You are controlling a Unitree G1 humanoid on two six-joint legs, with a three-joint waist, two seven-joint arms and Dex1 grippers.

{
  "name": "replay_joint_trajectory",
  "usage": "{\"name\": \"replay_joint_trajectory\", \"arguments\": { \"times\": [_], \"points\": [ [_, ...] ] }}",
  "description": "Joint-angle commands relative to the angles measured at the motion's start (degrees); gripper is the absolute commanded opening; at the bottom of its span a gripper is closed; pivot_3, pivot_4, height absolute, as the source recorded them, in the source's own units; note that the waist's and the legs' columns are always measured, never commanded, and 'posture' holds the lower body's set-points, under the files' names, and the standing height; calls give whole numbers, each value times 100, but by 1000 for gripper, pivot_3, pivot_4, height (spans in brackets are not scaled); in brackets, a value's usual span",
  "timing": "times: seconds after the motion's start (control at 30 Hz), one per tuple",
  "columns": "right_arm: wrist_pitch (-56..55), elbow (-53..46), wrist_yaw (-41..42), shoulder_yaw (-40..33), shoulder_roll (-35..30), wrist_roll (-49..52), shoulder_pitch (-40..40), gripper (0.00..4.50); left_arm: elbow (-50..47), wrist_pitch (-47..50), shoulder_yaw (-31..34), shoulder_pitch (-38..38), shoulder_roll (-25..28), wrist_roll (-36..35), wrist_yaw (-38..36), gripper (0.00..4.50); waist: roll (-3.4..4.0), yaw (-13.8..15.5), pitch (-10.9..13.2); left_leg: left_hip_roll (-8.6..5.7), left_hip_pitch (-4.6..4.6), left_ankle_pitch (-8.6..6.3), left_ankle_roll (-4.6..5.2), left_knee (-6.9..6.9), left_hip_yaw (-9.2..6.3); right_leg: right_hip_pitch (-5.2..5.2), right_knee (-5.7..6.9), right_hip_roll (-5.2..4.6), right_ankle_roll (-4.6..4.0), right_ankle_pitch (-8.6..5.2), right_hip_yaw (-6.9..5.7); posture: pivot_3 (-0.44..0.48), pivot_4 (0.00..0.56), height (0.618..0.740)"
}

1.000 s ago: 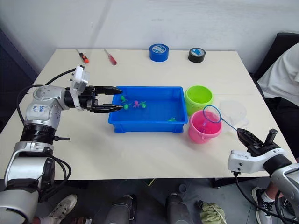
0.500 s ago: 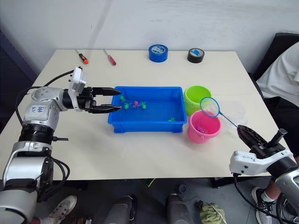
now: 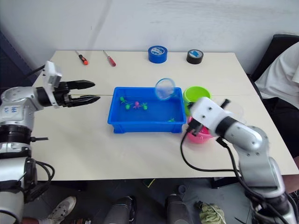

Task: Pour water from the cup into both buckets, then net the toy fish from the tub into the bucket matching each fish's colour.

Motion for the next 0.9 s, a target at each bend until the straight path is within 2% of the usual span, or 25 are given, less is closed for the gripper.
{"name": "replay_joint_trajectory", "arguments": {
  "times": [0.03,0.3,0.43,0.9],
  "points": [
    [1468,82,46,118,395,706,-756,0,-322,98,260,318,195,-97,104,3686,0,4,0,1,0,-1,1,0,0,-1,-1,-3,-2,-1,-1,0,150,734],
    [3457,907,-93,380,1092,1686,-2021,0,-1136,440,562,977,355,-263,380,3686,-2,16,-1,-18,-53,1,4,-7,-9,-59,11,-82,-15,-8,-23,0,150,734],
    [3552,1239,-238,597,1068,1815,-2144,0,-1519,588,669,1265,381,-336,505,3686,-2,2,-1,-21,-99,4,9,-5,-8,-108,20,-81,-13,-7,-24,0,150,734],
    [3030,2729,-730,1103,1492,1824,-2410,0,-2291,976,869,1775,474,-537,756,3686,-2,-40,-1,-19,-103,4,9,-8,-4,-116,21,-58,-13,-7,-23,0,150,734]
  ]
}}
